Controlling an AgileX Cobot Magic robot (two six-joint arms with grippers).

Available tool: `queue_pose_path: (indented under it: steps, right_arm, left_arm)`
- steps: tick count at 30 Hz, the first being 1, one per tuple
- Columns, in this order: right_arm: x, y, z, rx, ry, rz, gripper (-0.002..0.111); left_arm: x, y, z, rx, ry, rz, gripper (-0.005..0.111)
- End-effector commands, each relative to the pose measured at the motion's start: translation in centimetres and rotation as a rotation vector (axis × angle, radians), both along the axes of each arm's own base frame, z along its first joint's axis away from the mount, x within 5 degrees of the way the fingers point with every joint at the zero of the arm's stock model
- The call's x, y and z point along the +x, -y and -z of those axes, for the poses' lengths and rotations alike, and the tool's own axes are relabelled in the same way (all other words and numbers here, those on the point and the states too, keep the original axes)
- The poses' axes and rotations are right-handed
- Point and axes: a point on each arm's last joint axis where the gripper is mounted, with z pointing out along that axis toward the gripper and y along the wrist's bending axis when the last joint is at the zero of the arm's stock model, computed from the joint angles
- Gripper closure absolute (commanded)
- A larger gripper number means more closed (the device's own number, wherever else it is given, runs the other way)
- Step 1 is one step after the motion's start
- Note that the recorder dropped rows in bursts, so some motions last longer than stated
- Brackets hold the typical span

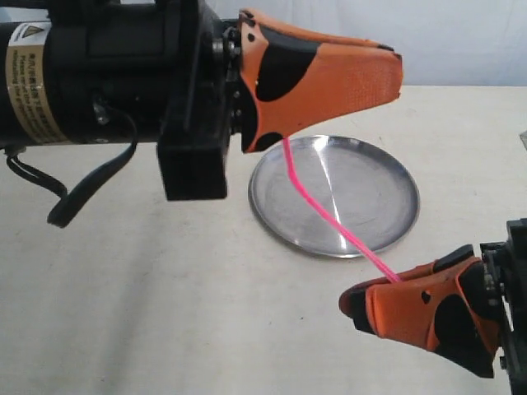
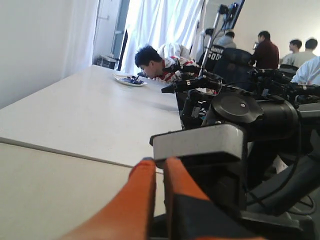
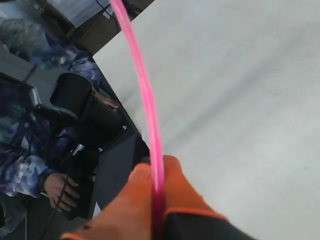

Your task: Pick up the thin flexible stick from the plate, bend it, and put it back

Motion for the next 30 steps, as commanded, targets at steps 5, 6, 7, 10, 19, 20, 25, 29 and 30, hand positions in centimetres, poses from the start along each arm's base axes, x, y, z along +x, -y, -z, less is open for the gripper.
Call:
queue_pose_path:
  steps: [5, 6, 7, 10, 19, 20, 25, 29, 30]
  right_arm:
    - [-0.2, -0.1, 0.1, 0.0, -0.018, -0.025, 0.109]
    - [-0.2, -0.1, 0.1, 0.007, -0.018, -0.021, 0.109]
    - [-0.1, -0.1, 0.1, 0.01, -0.015, -0.009, 0.109]
    - [0.2, 0.0, -0.1, 0.024, -0.01, 0.015, 0.109]
    - [0.9, 0.3, -0.1, 0.01, 0.027, 0.095, 0.109]
    - [0.9, 0.3, -0.1, 0.006, 0.031, 0.103, 0.109]
    - [1.3, 0.6, 0.1, -0.017, 0.039, 0.148, 0.109]
    - [1.4, 0.9, 0.2, -0.047, 0.042, 0.198, 0.109]
    - [1.4, 1.0, 0.1, -0.046, 0.045, 0.21, 0.109]
  left_arm:
    - [0.2, 0.0, -0.6, -0.033, -0.022, -0.027, 0.09]
    - [0.1, 0.0, -0.6, -0.034, -0.022, -0.025, 0.09]
    - [0.1, 0.0, -0.6, -0.034, -0.02, -0.023, 0.09]
    - [0.1, 0.0, -0.4, -0.019, -0.015, -0.015, 0.094]
    - [0.0, 0.0, -0.2, 0.007, 0.007, -0.008, 0.106]
    - [0.0, 0.0, -0.3, 0.001, 0.0, -0.015, 0.106]
    - [0.1, -0.2, -0.8, -0.003, 0.006, -0.053, 0.088]
    - [0.6, -0.6, -0.9, 0.028, -0.002, -0.149, 0.056]
    - [1.0, -0.7, -0.8, 0.049, -0.023, -0.194, 0.05]
